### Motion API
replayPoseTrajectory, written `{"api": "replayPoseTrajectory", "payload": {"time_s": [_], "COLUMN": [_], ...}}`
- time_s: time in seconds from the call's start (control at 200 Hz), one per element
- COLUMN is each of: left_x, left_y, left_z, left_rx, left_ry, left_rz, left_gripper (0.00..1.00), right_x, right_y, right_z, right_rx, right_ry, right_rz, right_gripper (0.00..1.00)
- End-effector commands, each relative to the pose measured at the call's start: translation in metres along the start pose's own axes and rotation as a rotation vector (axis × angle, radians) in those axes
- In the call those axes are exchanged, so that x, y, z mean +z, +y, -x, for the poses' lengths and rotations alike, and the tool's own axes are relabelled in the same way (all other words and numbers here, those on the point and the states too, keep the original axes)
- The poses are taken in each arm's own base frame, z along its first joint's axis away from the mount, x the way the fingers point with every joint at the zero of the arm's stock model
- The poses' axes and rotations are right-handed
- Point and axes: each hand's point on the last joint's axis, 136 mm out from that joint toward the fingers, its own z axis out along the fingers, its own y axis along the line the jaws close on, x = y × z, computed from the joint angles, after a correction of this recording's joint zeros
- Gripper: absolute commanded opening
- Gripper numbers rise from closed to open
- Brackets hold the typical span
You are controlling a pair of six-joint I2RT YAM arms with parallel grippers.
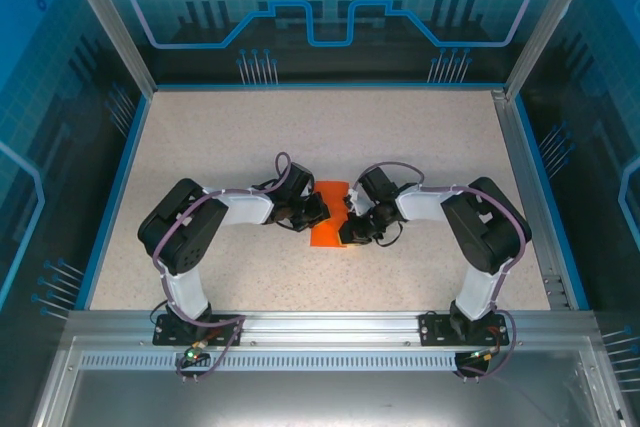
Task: Fold a paper plane with a square sheet of paper (pick it up from the middle)
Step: Fold the triangle a second time at the center of the table.
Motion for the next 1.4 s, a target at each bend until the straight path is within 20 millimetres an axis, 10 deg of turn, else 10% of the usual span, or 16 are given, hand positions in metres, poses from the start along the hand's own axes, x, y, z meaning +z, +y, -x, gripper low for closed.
{"api": "replayPoseTrajectory", "payload": {"time_s": [0.0,0.915,1.396], "left_x": [0.006,0.006,0.007], "left_y": [0.038,0.037,0.033], "left_z": [-0.012,-0.012,-0.011], "left_rx": [-0.026,-0.027,-0.027], "left_ry": [0.033,0.033,0.036], "left_rz": [0.119,0.111,0.099], "left_gripper": [0.06,0.06,0.06], "right_x": [0.005,0.008,-0.02], "right_y": [-0.028,-0.051,0.016], "right_z": [-0.024,-0.04,0.018], "right_rx": [0.09,0.18,0.056], "right_ry": [0.067,0.066,-0.058], "right_rz": [-0.084,-0.084,0.03], "right_gripper": [0.09,0.08,0.07]}}
